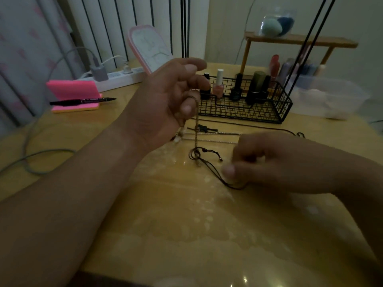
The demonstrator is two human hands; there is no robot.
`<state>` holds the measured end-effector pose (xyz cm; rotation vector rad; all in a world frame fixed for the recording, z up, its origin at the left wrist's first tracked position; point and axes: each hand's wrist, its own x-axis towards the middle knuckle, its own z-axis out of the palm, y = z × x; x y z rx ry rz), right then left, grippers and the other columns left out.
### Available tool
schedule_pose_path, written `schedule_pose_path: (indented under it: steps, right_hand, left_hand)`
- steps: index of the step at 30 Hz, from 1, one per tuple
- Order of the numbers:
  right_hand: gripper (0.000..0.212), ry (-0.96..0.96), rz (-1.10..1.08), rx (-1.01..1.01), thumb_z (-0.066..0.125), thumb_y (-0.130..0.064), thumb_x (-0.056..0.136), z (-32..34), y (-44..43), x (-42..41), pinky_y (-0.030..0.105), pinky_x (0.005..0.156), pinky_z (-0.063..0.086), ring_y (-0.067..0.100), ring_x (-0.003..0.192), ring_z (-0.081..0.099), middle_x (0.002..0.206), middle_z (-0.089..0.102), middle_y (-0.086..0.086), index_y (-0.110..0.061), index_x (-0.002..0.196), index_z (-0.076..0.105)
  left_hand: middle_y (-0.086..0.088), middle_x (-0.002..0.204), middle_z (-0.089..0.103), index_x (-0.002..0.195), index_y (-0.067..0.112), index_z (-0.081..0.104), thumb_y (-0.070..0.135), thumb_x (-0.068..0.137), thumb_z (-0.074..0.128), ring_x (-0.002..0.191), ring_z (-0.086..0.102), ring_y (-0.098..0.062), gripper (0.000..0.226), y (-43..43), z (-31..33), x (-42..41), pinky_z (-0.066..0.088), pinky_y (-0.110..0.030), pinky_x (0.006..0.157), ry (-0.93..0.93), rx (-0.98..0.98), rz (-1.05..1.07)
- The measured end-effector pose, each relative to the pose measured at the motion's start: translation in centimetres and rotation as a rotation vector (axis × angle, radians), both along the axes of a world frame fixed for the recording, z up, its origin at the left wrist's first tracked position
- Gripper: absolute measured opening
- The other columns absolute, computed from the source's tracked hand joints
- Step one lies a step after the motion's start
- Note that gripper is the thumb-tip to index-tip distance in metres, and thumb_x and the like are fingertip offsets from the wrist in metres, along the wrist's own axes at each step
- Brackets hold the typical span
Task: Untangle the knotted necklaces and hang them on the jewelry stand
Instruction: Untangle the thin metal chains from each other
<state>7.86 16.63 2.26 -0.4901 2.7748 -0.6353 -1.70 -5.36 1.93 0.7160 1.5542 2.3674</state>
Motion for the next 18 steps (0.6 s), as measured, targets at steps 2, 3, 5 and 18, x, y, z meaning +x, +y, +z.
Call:
schedule_pose_path:
  steps: [2, 3, 5, 18]
  right_hand:
    - [0.049, 0.182, -0.094, -0.138, 0.048, -0.08, 0.076, -0.4, -0.8, -0.3, 0.031, 0.073, 0.052, 0.001, 0.087, 0.059, 0.092, 0.062, -0.017, -0.043, 0.099, 0.068]
    - [0.044, 0.234, -0.114, -0.216, 0.052, -0.076, 0.08, -0.6, -1.3, -0.4, 0.028, 0.07, 0.049, 0.002, 0.086, 0.059, 0.093, 0.062, -0.018, -0.045, 0.106, 0.068]
    - [0.032, 0.256, -0.136, -0.356, 0.06, -0.063, 0.09, -1.3, -2.3, -0.4, 0.03, 0.067, 0.051, 0.005, 0.081, 0.062, 0.094, 0.066, -0.016, -0.044, 0.113, 0.07]
    - [0.019, 0.162, -0.206, -0.735, 0.065, -0.038, 0.094, -1.3, -1.3, -0.7, 0.031, 0.082, 0.052, 0.015, 0.081, 0.071, 0.078, 0.071, -0.003, -0.019, 0.092, 0.07]
  left_hand:
    - [-0.006, 0.092, 0.066, 0.128, 0.006, 0.053, 0.018, 0.101, 0.049, 0.055, 0.045, -0.01, 0.03, 0.3, 0.0, 0.4, 0.034, -0.025, 0.057, 0.017, -0.026, -0.063]
    - [-0.007, 0.093, 0.066, 0.129, 0.006, 0.053, 0.019, 0.101, 0.049, 0.056, 0.046, -0.01, 0.031, 0.4, 0.0, 0.5, 0.037, -0.024, 0.057, 0.027, -0.035, -0.095]
    - [-0.007, 0.096, 0.064, 0.13, 0.005, 0.053, 0.019, 0.101, 0.049, 0.058, 0.048, -0.01, 0.032, 0.7, -0.1, 0.9, 0.041, -0.023, 0.057, 0.048, -0.048, -0.154]
    - [0.006, 0.071, 0.069, 0.106, 0.024, 0.073, 0.051, 0.09, 0.066, 0.054, 0.055, 0.0, 0.032, -0.7, 0.8, 1.8, 0.043, -0.011, 0.052, 0.502, -0.83, 0.021]
